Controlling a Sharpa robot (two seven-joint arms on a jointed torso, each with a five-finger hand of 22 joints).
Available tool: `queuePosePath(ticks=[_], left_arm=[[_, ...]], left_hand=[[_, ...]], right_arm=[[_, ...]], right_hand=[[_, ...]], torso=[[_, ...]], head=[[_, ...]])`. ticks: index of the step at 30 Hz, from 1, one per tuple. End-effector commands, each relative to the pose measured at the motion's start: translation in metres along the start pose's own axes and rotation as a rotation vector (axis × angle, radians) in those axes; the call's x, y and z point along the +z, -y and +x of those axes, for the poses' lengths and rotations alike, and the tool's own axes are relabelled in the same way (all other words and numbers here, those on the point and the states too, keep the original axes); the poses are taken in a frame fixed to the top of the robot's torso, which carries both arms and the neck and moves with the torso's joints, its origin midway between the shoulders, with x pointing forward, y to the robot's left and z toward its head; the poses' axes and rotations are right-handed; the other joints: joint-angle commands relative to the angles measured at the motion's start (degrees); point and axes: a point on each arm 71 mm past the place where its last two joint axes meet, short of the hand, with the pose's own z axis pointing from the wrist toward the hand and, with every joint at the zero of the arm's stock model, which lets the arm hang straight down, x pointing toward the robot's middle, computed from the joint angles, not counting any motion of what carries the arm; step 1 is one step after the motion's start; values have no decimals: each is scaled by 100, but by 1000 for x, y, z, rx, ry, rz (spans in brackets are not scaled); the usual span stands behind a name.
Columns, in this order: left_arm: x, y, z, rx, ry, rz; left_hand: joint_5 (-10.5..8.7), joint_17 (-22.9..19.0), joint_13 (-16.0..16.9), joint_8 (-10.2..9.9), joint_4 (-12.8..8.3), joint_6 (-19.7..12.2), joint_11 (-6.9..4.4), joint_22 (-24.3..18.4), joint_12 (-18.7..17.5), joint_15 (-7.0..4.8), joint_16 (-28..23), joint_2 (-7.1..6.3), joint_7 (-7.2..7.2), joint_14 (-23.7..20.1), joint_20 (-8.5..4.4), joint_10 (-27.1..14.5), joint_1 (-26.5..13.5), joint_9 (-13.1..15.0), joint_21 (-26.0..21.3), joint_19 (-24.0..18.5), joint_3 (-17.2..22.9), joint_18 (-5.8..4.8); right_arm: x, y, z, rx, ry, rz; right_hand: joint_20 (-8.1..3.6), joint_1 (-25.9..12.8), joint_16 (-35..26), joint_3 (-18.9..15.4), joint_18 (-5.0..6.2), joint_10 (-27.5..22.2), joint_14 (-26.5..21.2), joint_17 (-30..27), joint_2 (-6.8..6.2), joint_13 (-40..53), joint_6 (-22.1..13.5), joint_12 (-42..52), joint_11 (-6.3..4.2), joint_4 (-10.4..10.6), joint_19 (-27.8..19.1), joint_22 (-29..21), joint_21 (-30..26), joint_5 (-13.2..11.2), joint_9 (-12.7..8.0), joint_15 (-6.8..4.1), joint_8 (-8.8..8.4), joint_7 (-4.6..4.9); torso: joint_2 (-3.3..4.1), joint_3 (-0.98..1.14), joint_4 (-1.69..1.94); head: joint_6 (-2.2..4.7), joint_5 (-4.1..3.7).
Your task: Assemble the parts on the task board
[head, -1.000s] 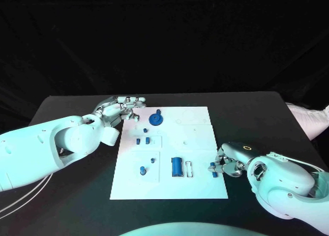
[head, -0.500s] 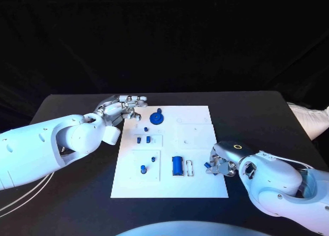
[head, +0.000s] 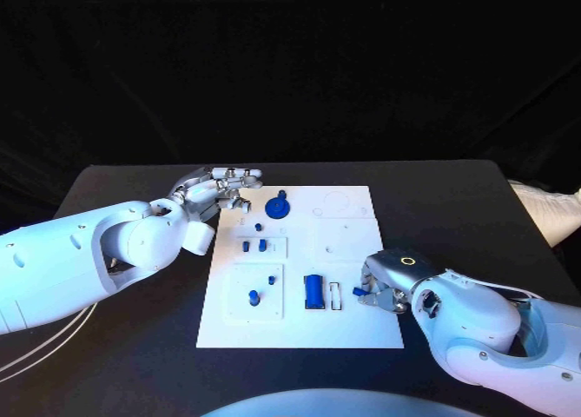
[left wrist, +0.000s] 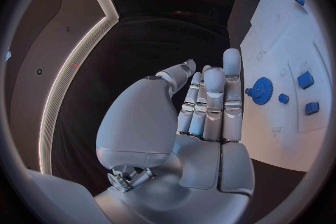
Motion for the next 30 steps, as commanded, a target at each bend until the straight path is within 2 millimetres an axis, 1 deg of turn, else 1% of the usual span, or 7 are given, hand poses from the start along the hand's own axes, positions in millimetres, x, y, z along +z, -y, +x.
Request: queuePosePath(ticks=[1, 6, 12, 14, 21, 24, 30], left_arm=[[0, 0, 2, -2, -19, 8], [0, 0, 2, -2, -19, 7], [0, 0, 3, -2, -20, 7], [0, 0, 3, -2, -20, 7], [1, 0, 3, -3, -25, 4], [1, 0, 4, -3, -28, 2], [1, -1, 5, -2, -30, 1]], left_hand=[[37, -5, -3, 25, -22, -33, -2, -6, 16, 7, 7, 58, -3, -39, 38, -54, 3, 4, -28, 10, -22, 67], [37, -6, -2, 30, -26, -31, -4, -7, 23, 6, 10, 61, -4, -39, 37, -55, 8, 5, -29, 11, -23, 68], [37, -6, -2, 30, -26, -31, -4, -7, 23, 6, 10, 61, -4, -39, 37, -55, 8, 5, -29, 11, -23, 68], [37, -6, -2, 30, -26, -31, -4, -7, 23, 6, 10, 61, -4, -39, 37, -55, 8, 4, -29, 11, -23, 68], [37, -8, -2, 31, -28, -33, -3, -7, 26, 5, 11, 61, -4, -40, 37, -58, 9, 4, -30, 12, -25, 68], [36, -13, -3, 33, -28, -36, -2, -8, 29, 6, 10, 60, -2, -42, 37, -62, 7, 4, -30, 12, -28, 68], [36, -13, -3, 33, -28, -36, -2, -8, 29, 6, 10, 60, -2, -42, 37, -62, 7, 4, -30, 12, -28, 68]], right_arm=[[-2, 9, 20, 101, -100, 68], [-5, 9, 15, 236, -82, 77], [-8, 8, 6, 349, -29, 79], [-8, 7, 4, 386, -20, 79], [-7, 5, 5, 478, -54, 86], [-6, 3, 6, 499, -71, 89], [-3, -1, 7, 521, -84, 89]], right_hand=[[-51, 251, -12, 299, -10, -25, 361, 331, 492, 25, -36, -32, -25, -51, 155, 1011, 4, 195, -519, -20, -41, 9], [-45, 164, -21, 767, -12, -24, 360, 329, 390, 13, -24, -63, -14, -100, 163, 1022, 12, 284, -487, -7, -67, 30], [-26, -315, -31, 1604, -14, 16, 363, 334, 22, 32, 5, -57, -7, -124, 167, 1032, 15, 177, -396, 3, -96, 19], [-22, -592, -28, 1564, -15, 37, 366, 340, -77, 46, 17, -37, -4, 24, 173, 1038, 20, 11, -383, 10, -99, 15], [-22, -1137, -33, 1306, -17, 68, 367, 339, -348, 89, 43, 16, 1, 331, 180, 1045, 23, -37, -364, 8, -120, 16], [-22, -1323, -31, 1123, -17, 77, 369, 344, -450, 112, 55, 40, 0, 451, 182, 1047, 24, 170, -358, 7, -132, 13], [-26, -1353, -23, 1029, -21, 84, 372, 358, -464, 134, 77, 67, -7, 484, 192, 1058, 33, 248, -348, -1, -131, 3]], torso=[[-2, 5, 0], [-4, -5, 3], [0, -2, 4], [0, -3, 7], [0, -7, 7], [-1, -9, 12], [-3, -7, 8]], head=[[-2, 11], [3, -1], [5, 6], [2, 6], [-1, 8], [-4, 13], [-4, 19]])
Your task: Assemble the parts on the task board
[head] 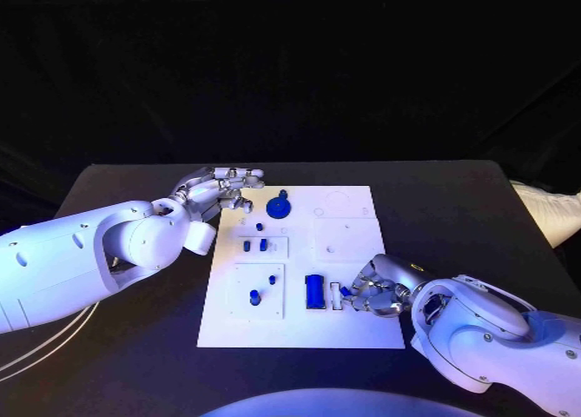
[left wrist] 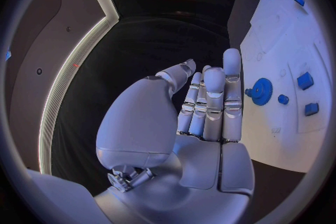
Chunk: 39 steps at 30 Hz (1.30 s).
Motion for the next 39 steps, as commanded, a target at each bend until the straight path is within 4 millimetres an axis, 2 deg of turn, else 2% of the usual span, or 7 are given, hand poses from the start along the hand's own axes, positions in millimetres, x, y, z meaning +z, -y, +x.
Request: queuePosePath(ticks=[1, 9, 14, 17, 29, 39], left_arm=[[0, 0, 3, -2, -25, 3], [1, 0, 4, -2, -26, 3], [1, 0, 4, -3, -27, 3], [1, 0, 4, -3, -28, 3], [1, 0, 5, -3, -29, 3], [1, 0, 5, -3, -29, 4]], left_hand=[[36, -4, -4, 34, -14, -39, 19, -9, 31, 6, 12, 57, -2, -42, 37, -45, 7, 4, -31, 12, -15, 68], [36, -4, -4, 34, -14, -39, 19, -9, 32, 6, 13, 57, -2, -42, 37, -45, 7, 4, -31, 12, -15, 68], [35, -7, -4, 35, -13, -41, 21, -9, 34, 6, 13, 57, 0, -43, 37, -48, 5, 3, -32, 13, -18, 68], [35, -9, -4, 36, -13, -42, 21, -10, 35, 7, 13, 57, 0, -44, 37, -50, 3, 3, -32, 13, -20, 67], [33, -11, -5, 41, 4, -49, 25, -12, 47, 11, 19, 61, 4, -44, 40, -59, -22, 3, -36, 13, -35, 66], [35, -23, -7, 53, 33, -57, 27, -18, 66, 16, 25, 81, 5, -48, 45, -76, -60, 3, -45, 14, -54, 64]], right_arm=[[2, -2, 2, 53, -17, 8], [5, -6, 4, 58, -20, 8], [7, -8, 5, 60, -19, 5], [8, -9, 6, 57, -23, 2], [10, -12, 9, 35, -50, 5], [10, -14, 10, 26, -61, -3]], right_hand=[[-28, -62, -22, -48, -21, 18, 355, 356, 20, 9, 43, 42, 25, -4, 192, 1054, 33, 56, 4, 22, -17, 22], [-36, -60, -9, -108, -25, 27, 360, 376, 66, 28, 84, 65, 9, 27, 206, 1069, 46, 130, 21, 10, -2, 4], [-52, -152, 0, -274, -28, 40, 364, 392, 128, 50, 129, 87, -9, 163, 215, 1079, 53, 408, 51, -6, 15, -21], [-58, -186, 5, -342, -30, 44, 366, 401, 152, 53, 144, 88, -13, 216, 221, 1086, 59, 472, 63, -11, 22, -26], [-81, -296, 23, -590, -35, 69, 372, 431, 257, 76, 265, 109, -53, 412, 237, 1104, 74, 503, 135, -40, 111, -81], [-112, -430, 57, -802, -42, 139, 383, 482, 354, 173, 344, 255, -92, 446, 256, 1126, 92, 437, 203, -74, 208, -128]], torso=[[1, 1, 0], [3, 4, -7], [2, 7, -4], [0, 6, -3], [1, 4, -6], [-3, 4, -13]], head=[[5, 4], [4, 25], [1, 23], [2, 23], [-4, 34], [3, 42]])
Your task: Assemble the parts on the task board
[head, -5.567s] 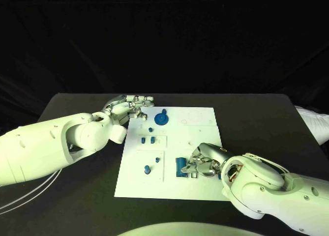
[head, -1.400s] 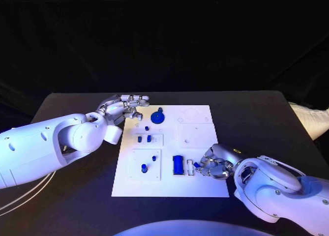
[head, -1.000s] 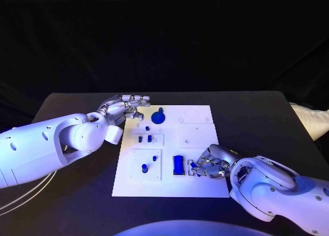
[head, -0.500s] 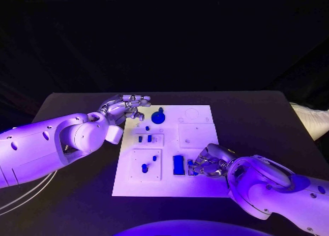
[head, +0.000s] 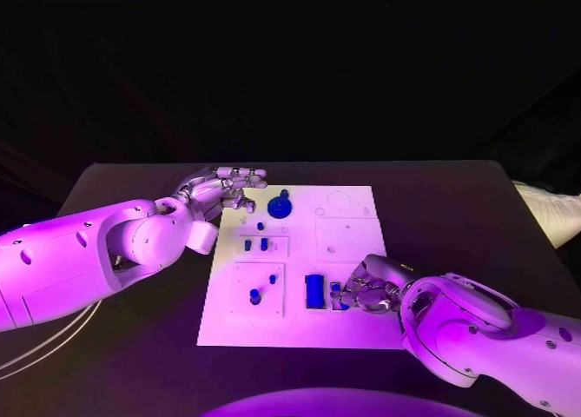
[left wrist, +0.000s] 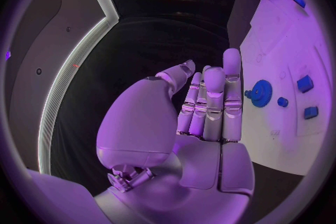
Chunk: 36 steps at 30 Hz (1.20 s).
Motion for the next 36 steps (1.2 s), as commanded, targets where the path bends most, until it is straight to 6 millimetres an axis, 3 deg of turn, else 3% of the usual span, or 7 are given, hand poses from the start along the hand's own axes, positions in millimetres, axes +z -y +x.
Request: queuePosePath(ticks=[1, 12, 23, 31, 36], left_arm=[[0, 0, 3, -3, -23, 7], [0, 0, 3, -3, -23, 5], [0, 0, 3, -3, -24, 4], [-1, 0, 2, -3, -22, 3], [-1, 0, 2, -3, -22, 3]], left_hand=[[35, -5, -7, 26, 9, -35, -14, -6, 20, -4, 25, 28, -16, -28, 45, -34, -7, 3, -17, 14, -30, 64], [36, -12, -8, 31, 26, -43, -13, -10, 31, -2, 29, 39, -15, -31, 47, -47, -29, 2, -22, 15, -39, 64], [36, -12, -8, 31, 26, -43, -13, -10, 31, -2, 29, 39, -15, -31, 47, -47, -29, 2, -22, 15, -39, 64], [36, -12, -8, 31, 26, -43, -13, -10, 31, -2, 29, 39, -15, -31, 47, -47, -29, 2, -22, 15, -39, 64], [37, -28, -10, 33, 29, -50, -13, -13, 36, -1, 25, 41, -15, -37, 49, -56, -34, 1, -26, 15, -42, 64]], right_arm=[[-1, -3, 2, -19, -22, -13], [-3, -5, 1, -32, 0, -38], [-5, -5, 0, -61, 3, -52], [-7, -2, 1, -97, -41, -71], [-8, 1, 0, -108, -45, -68]], right_hand=[[-28, -104, 30, -73, -43, 54, 402, 485, 16, 18, 58, 39, -7, -4, 256, 1130, 26, -42, 14, -58, 41, -4], [-55, -700, 93, -535, -58, 137, 421, 581, 276, 142, 83, 205, -40, 12, 299, 1181, 71, -296, 100, -85, 159, -48], [-66, -814, 141, -772, -69, 188, 434, 649, 209, 237, 91, 342, -54, 2, 327, 1213, 100, -372, 141, -97, 217, -64], [-71, -147, 121, -932, -64, 170, 425, 627, 120, 247, 23, 305, -53, -146, 314, 1204, 86, -961, 200, -97, 283, -60], [-67, 88, 113, -992, -63, 164, 423, 619, 147, 248, 0, 288, -48, -192, 310, 1202, 82, -1196, 220, -94, 307, -55]], torso=[[0, 0, -4], [2, 5, 0], [4, 9, -5], [1, 8, -8], [1, 6, -7]], head=[[10, 6], [19, 5], [16, -6], [-1, -7], [-5, -4]])
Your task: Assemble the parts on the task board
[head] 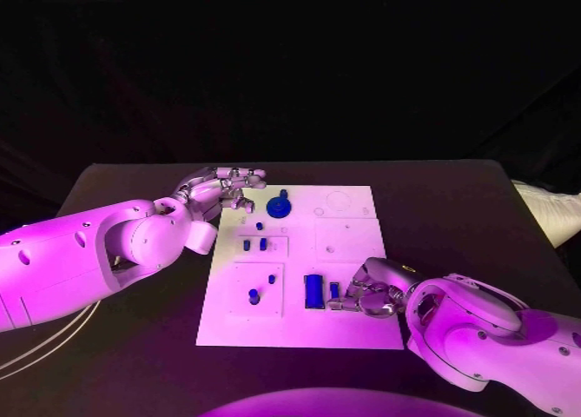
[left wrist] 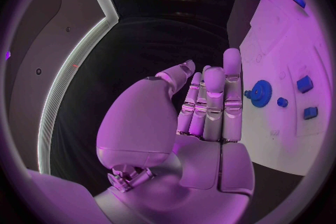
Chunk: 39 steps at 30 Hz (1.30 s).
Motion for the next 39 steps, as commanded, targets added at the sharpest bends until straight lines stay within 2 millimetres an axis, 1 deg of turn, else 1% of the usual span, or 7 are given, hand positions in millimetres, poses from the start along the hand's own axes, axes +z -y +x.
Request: queuePosePath(ticks=[1, 10, 18, 23, 27, 31, 39], left_arm=[[0, 0, 2, -3, -21, 5], [0, 0, 2, -3, -20, 5], [0, 0, 2, -3, -20, 4], [0, 0, 2, -3, -20, 3], [1, -1, 2, -3, -20, 1], [1, -2, 2, -4, -20, -1], [0, -4, 2, -5, -19, -4]], left_hand=[[37, -19, -9, 34, 15, -41, -11, -8, 36, -1, 25, 42, -5, -37, 28, -55, -35, 1, -27, -6, -28, 65], [37, -19, -9, 34, 15, -41, -11, -8, 36, -1, 25, 42, -5, -37, 28, -55, -35, 1, -27, -6, -28, 65], [37, -19, -9, 34, 15, -41, -11, -8, 36, -1, 25, 42, -5, -37, 28, -55, -35, 1, -27, -6, -28, 65], [37, -19, -9, 34, 15, -41, -11, -8, 36, -1, 25, 42, -5, -37, 28, -55, -35, 1, -27, -6, -28, 65], [37, -19, -9, 34, 15, -41, -11, -8, 36, -1, 25, 42, -5, -37, 28, -55, -35, 1, -27, -6, -28, 65], [37, -19, -9, 34, 15, -41, -11, -8, 36, -1, 25, 42, -5, -37, 28, -55, -35, 1, -27, -6, -28, 65], [39, -29, -10, 38, 9, -47, -14, -11, 45, -2, 25, 44, -8, -42, 28, -64, -27, 1, -31, -6, -27, 66]], right_arm=[[-1, 0, 2, -42, -26, -26], [-1, 2, 1, -48, -27, -22], [3, 7, 0, -55, -26, -6], [7, 10, 0, -55, -28, 9], [12, 12, 2, -57, -36, 21], [15, 12, 3, -63, -50, 27], [16, 11, 3, -58, -40, 19]], right_hand=[[-27, 155, 4, -34, -62, 17, 444, 623, 41, -2, -52, -22, -4, -24, 310, 1203, 16, -110, 14, -33, 22, -6], [-25, 251, 0, -49, -63, 18, 444, 619, 99, 4, -57, -20, -3, -32, 311, 1205, 16, -178, 22, -31, 35, -4], [-24, 374, 3, -50, -64, 26, 445, 626, 268, 19, -67, -6, -4, -13, 315, 1211, 20, -274, 34, -32, 53, -6], [-24, 377, 15, -66, -68, 40, 449, 643, 341, 45, -65, 35, -4, 25, 326, 1223, 32, -299, 40, -32, 63, -6], [-24, 368, 18, -76, -69, 44, 450, 649, 357, 51, -63, 45, -4, 42, 329, 1226, 35, -293, 41, -32, 67, -5], [-24, 385, 15, -86, -68, 44, 449, 644, 351, 49, -67, 40, -5, 35, 326, 1222, 31, -289, 43, -32, 68, -8], [-27, 551, -2, -129, -63, 31, 444, 622, 328, 39, -92, 8, -9, -43, 312, 1209, 16, -227, 52, -35, 78, -10]], torso=[[-4, -1, 3], [-2, -3, 1], [-2, -7, 7], [-2, -3, 14], [-1, -7, -1], [-2, -2, 10], [-7, -5, 3]], head=[[-7, 1], [-11, -7], [-6, -22], [-11, -24], [-10, -26], [-10, -28], [0, -31]])
